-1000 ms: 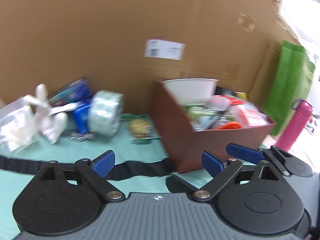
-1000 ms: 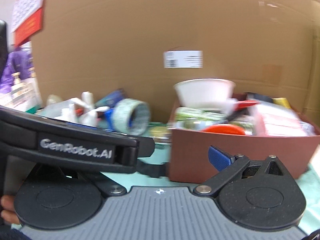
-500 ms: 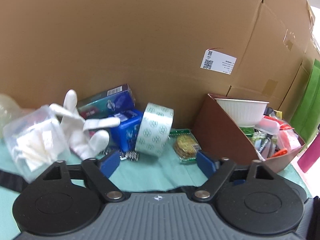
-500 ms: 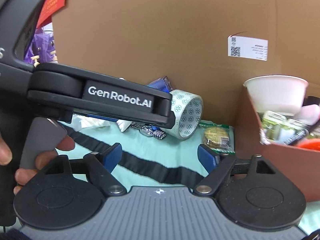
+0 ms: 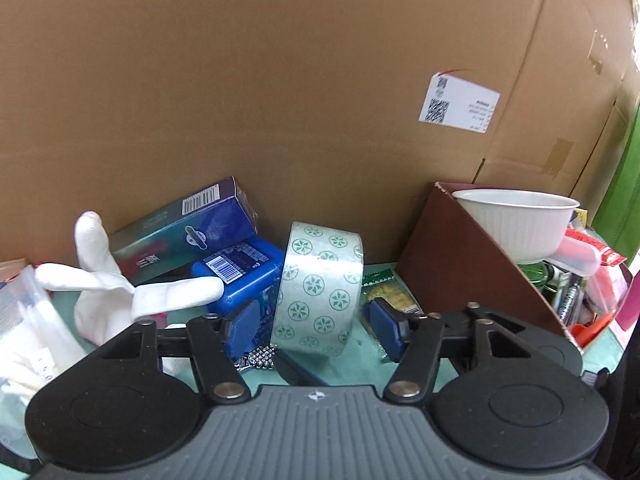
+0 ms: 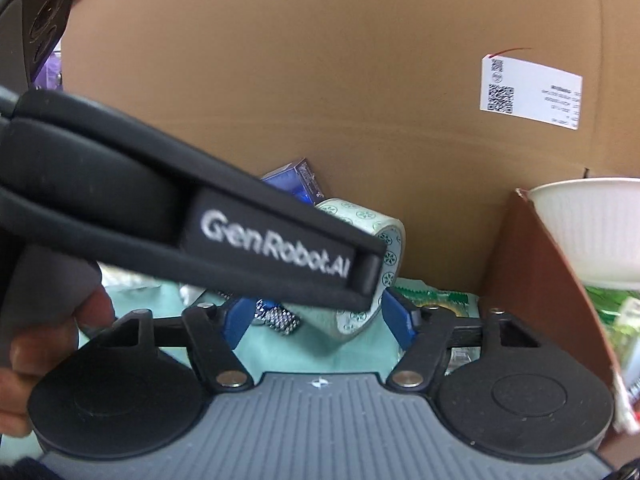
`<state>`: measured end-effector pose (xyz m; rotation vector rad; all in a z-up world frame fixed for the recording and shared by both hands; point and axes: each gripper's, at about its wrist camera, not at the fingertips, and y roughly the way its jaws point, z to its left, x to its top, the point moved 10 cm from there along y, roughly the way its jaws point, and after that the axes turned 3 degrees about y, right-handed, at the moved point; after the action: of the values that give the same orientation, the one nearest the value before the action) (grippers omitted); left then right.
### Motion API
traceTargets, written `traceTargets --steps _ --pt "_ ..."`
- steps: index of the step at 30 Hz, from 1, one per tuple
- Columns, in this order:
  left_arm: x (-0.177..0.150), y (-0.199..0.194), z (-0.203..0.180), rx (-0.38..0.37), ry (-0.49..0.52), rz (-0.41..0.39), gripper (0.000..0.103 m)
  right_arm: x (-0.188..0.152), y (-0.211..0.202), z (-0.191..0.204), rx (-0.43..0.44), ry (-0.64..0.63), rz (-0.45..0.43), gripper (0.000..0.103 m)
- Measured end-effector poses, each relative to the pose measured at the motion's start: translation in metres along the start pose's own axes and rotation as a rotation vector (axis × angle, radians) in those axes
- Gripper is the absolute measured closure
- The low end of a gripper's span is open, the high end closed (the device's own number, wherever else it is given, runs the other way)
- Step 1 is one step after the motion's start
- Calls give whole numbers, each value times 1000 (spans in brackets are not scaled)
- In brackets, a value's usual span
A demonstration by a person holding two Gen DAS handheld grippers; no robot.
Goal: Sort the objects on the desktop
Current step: 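Close the right tool on the clear tape roll and lift it, then grasp the clear tape roll rim with the left tool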
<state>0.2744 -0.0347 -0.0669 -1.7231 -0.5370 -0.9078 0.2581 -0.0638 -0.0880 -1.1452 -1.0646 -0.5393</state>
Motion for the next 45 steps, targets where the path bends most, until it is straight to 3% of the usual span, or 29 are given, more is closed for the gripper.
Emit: traceTargets --steps 3,6,8,14,22,26,28,32,36,40,42,45 --pt "-1 6 2 -8 -3 14 52 -2 10 2 20 -10 21 56" --pt "-2 6 3 -18 -6 16 52 -6 16 3 27 -21 41 73" --pt "-4 2 0 -18 3 12 53 -9 14 4 40 -16 42 76" --pt "-14 -27 -5 -49 -47 -13 53 -13 -13 13 45 -88 30 77" --pt "-62 -95 -27 -117 -161 -27 53 -36 -103 47 83 -279 66 78" --pt "-88 -118 -29 -96 -235 -34 52 -54 -151 73 153 -337 65 78" --pt "-99 -127 -20 -50 -252 -33 49 -62 -164 84 201 -331 61 75" --pt "-108 -139 -4 31 -260 -34 43 -74 -181 87 255 -287 63 58" --pt "-117 -142 2 20 -255 -17 42 -76 -197 64 198 -204 44 58" --pt "-134 -136 3 23 -255 34 51 -81 -195 29 81 -105 74 58" --pt "-138 -138 5 22 -254 41 57 -87 -190 13 80 -77 88 59" --pt "-140 -142 6 26 -230 40 61 -87 -175 28 100 -75 107 67"
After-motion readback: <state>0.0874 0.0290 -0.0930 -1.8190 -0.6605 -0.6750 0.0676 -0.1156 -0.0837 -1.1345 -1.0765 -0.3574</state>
